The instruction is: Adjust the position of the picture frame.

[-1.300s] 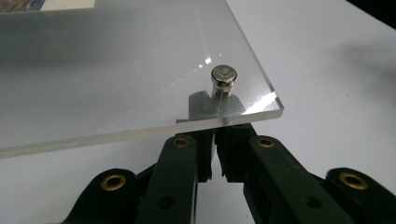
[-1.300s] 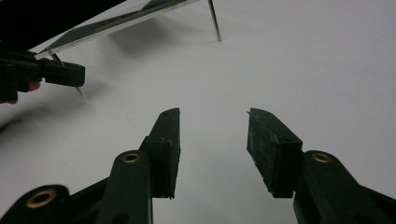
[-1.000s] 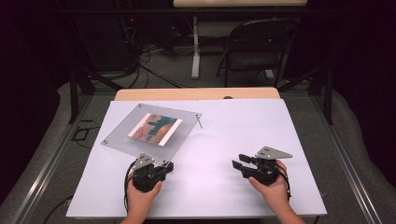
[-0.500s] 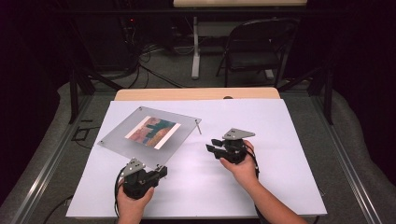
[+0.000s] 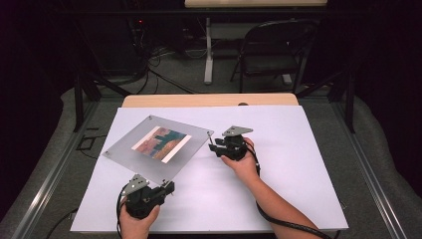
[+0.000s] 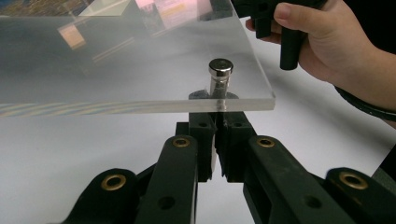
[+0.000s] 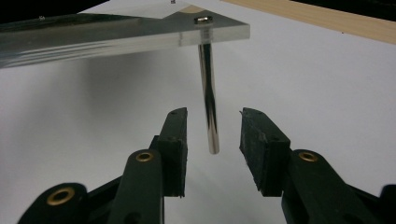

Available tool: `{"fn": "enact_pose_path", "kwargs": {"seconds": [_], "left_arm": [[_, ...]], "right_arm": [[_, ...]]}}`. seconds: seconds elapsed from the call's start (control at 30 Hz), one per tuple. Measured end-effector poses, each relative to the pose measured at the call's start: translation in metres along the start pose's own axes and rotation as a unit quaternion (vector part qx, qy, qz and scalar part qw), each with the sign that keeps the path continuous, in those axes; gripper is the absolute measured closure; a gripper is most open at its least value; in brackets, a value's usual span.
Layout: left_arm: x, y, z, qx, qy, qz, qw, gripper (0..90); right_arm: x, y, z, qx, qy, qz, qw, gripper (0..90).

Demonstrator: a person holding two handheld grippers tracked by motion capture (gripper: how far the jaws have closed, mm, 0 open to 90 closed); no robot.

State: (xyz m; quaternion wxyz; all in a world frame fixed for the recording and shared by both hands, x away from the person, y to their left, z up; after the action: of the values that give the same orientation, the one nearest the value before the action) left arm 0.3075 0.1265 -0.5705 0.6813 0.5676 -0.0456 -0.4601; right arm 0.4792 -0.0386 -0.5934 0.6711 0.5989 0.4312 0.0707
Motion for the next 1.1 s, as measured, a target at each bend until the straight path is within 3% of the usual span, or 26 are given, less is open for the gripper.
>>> {"fn": "enact_pose_path", "kwargs": {"seconds": [0.17,0.27,0.43,0.83,1.1], "left_arm": [[0.000,-0.003,-0.001,0.002,0.007,-0.003,1.0000,85.7],[-0.001,-0.004,-0.002,0.003,0.013,-0.003,0.9999,85.7],[-0.004,-0.006,-0.004,0.000,0.018,-0.003,0.9998,85.6],[-0.004,-0.007,-0.004,0.003,0.015,-0.004,0.9999,85.6],[-0.003,-0.002,-0.009,-0.007,0.009,0.001,0.9999,85.5]], "right_arm": [[0.009,0.003,-0.003,-0.008,0.006,-0.002,0.9999,64.0],[0.016,0.001,-0.007,-0.009,0.015,-0.005,0.9998,74.7],[0.020,0.001,-0.011,-0.019,0.024,-0.008,0.9995,84.9],[0.013,0.002,-0.012,-0.018,0.032,-0.008,0.9993,85.6],[-0.008,0.003,-0.005,-0.025,0.029,-0.002,0.9993,85.6]]}}
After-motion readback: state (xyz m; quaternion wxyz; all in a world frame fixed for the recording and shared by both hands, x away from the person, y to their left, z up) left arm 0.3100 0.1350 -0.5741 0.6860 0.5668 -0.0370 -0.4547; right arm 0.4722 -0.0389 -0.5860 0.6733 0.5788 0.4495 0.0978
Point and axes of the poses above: each handheld gripper's, and its own axes: x roughly forward along the jaws, y roughly out of its top, z roughly to its right, the point moved 10 cm from there along x, roughly forward along the jaws, and after that the axes turned 4 degrees about -y, right-handed, at the moved point
